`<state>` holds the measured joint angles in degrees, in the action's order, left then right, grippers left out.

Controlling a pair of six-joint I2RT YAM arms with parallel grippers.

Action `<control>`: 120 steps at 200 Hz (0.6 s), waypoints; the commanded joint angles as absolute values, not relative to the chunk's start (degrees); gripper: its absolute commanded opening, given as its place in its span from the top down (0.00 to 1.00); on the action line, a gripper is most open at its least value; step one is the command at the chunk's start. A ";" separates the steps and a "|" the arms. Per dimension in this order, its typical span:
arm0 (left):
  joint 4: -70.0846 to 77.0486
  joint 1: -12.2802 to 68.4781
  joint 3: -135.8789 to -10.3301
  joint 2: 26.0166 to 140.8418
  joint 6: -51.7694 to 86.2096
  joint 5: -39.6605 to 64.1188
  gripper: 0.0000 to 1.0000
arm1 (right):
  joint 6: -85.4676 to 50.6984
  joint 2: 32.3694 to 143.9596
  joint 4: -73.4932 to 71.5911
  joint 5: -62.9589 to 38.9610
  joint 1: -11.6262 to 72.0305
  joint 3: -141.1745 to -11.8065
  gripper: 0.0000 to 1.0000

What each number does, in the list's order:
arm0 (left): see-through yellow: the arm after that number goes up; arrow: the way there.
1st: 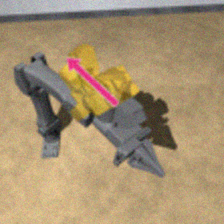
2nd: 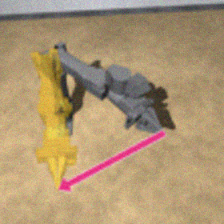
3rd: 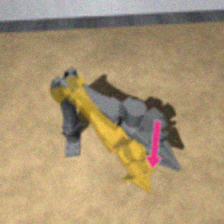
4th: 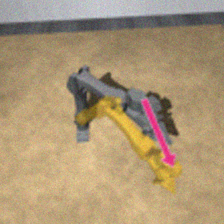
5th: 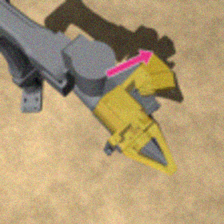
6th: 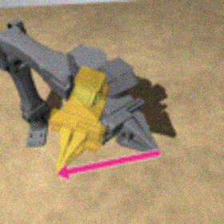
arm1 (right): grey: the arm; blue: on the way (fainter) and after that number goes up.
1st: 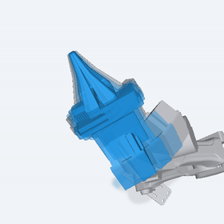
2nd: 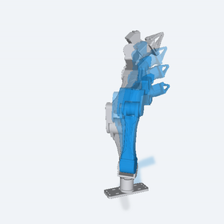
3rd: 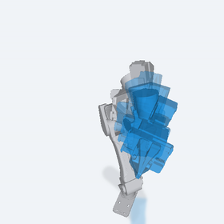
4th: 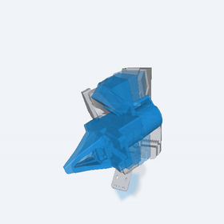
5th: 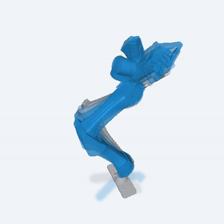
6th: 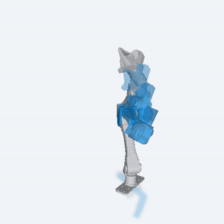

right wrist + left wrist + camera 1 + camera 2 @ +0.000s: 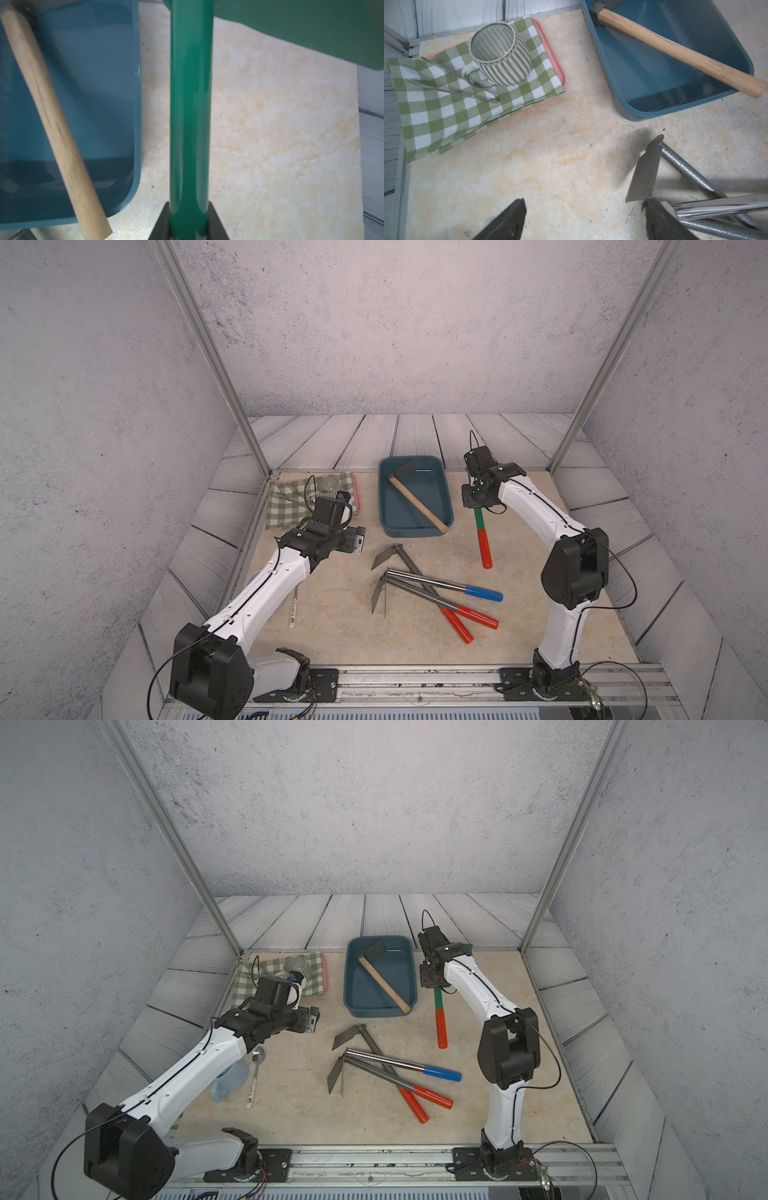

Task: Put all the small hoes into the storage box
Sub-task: Pick up the hoe from the center of the board.

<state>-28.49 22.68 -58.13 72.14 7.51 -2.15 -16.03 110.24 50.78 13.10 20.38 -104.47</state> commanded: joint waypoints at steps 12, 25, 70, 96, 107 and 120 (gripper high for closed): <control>-29.33 23.12 -58.18 73.02 6.77 -2.55 0.08 | -11.93 111.64 50.19 11.60 20.13 -109.58 0.96; -29.37 23.14 -58.18 73.12 6.85 -2.46 0.08 | -11.01 112.55 49.90 10.18 20.13 -111.40 0.96; -29.36 23.20 -58.17 73.40 6.77 -2.46 0.08 | -8.96 114.68 45.66 4.45 20.30 -114.14 0.96; -29.43 23.21 -58.16 73.52 6.81 -2.29 0.08 | -7.30 117.07 43.82 0.08 20.46 -116.54 0.94; -29.37 23.24 -58.16 73.48 6.81 -2.29 0.08 | -6.26 118.40 43.51 -1.05 20.82 -117.76 0.94; -29.40 23.21 -58.18 73.55 6.81 -2.36 0.08 | -5.02 119.94 43.45 -1.14 21.43 -119.28 0.94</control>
